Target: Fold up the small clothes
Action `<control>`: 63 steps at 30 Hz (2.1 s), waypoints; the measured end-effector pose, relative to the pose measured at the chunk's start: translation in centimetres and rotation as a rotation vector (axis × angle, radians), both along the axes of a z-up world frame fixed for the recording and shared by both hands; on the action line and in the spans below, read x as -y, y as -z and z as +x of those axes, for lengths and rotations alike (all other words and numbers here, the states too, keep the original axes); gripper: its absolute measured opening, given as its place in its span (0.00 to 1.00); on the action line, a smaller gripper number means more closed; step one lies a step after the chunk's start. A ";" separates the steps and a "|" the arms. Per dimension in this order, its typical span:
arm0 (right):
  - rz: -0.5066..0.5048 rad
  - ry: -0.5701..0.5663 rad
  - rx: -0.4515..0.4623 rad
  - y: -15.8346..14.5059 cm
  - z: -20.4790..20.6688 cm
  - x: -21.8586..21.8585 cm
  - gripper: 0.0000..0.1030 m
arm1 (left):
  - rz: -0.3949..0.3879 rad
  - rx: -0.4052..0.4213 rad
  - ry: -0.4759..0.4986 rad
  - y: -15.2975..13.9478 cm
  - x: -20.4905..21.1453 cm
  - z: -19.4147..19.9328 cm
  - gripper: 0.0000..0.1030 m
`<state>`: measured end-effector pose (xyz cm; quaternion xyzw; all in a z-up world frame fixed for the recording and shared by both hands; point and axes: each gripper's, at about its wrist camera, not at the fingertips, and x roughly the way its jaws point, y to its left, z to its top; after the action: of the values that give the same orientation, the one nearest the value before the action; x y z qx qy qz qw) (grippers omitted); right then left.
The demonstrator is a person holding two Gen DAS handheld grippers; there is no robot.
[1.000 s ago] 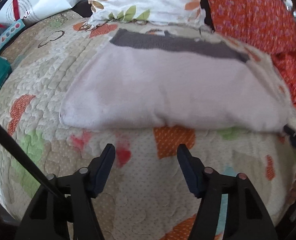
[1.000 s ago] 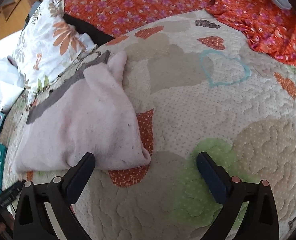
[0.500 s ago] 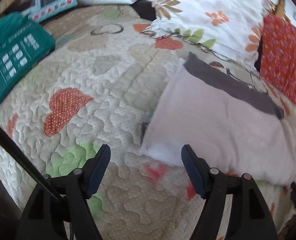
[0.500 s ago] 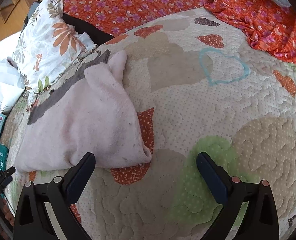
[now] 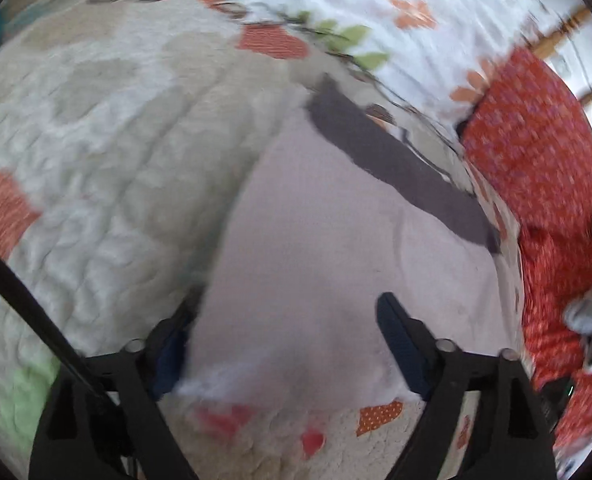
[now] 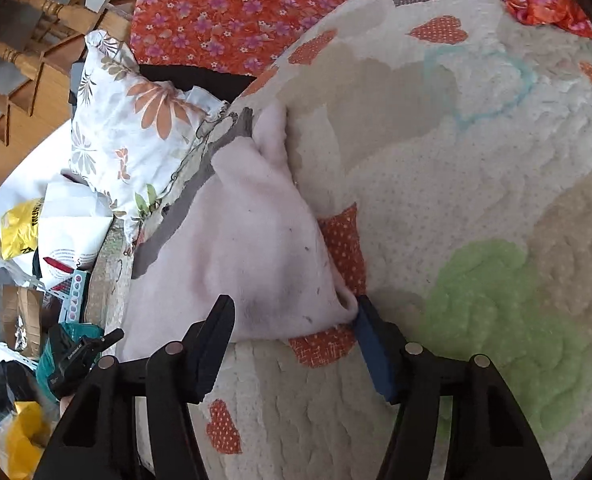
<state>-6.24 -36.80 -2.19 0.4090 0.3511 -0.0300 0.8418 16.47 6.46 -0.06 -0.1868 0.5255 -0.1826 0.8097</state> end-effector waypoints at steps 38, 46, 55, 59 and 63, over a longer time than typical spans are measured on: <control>-0.318 0.035 -0.043 -5.9 -4.4 -3.5 0.33 | 0.114 -0.024 -0.257 -3.8 -8.8 -7.4 0.48; -0.279 -0.142 -0.157 -1.7 5.7 -6.9 0.32 | 0.122 -0.003 -0.286 -3.9 -9.4 -6.6 0.52; -0.498 -0.526 -0.003 -7.0 5.5 -20.9 0.48 | 0.026 0.025 -0.459 -5.6 -15.4 -7.4 0.62; -0.678 -0.808 0.069 -6.1 4.0 -31.1 0.56 | 0.027 0.039 -0.521 -5.9 -17.5 -8.0 0.63; -0.984 -0.889 0.080 -2.8 4.2 -37.8 0.57 | 0.019 0.034 -0.584 -5.7 -19.9 -8.6 0.63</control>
<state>-2.08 0.98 0.63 -0.2060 0.4002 0.1784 0.8750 7.87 26.31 5.63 -0.3194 0.4375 0.0598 0.8385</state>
